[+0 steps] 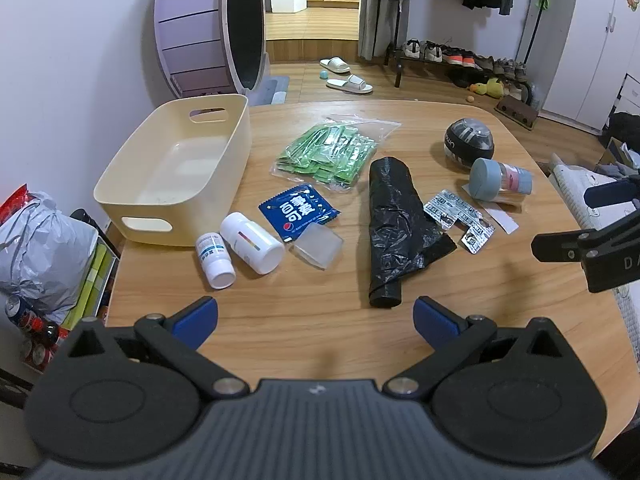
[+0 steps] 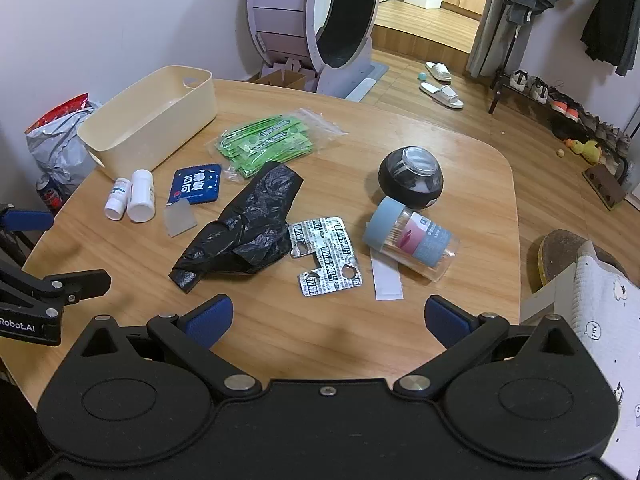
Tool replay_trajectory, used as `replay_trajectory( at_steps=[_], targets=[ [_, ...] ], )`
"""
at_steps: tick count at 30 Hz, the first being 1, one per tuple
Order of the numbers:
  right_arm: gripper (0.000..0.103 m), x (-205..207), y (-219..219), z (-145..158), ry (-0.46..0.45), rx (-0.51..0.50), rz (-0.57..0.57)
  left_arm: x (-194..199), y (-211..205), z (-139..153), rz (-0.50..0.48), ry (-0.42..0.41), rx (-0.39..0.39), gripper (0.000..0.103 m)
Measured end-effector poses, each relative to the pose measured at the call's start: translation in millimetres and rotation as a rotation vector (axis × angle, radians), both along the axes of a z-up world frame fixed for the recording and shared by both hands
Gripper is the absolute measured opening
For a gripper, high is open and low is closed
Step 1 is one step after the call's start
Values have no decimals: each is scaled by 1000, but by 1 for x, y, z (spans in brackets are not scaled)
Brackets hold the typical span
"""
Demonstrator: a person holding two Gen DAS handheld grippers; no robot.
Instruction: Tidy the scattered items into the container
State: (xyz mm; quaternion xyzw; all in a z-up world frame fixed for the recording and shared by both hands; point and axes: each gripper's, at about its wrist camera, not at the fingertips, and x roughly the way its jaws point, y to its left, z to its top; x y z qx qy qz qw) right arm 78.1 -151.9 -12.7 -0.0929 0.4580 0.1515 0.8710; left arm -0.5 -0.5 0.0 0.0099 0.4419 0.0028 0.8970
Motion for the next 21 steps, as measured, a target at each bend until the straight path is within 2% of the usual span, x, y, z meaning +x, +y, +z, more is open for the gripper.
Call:
replay_trajectory(
  at_steps=[21],
  targets=[
    [103, -1, 2, -2, -2, -23, 12, -4, -5, 0, -15, -3, -5, 103]
  ],
)
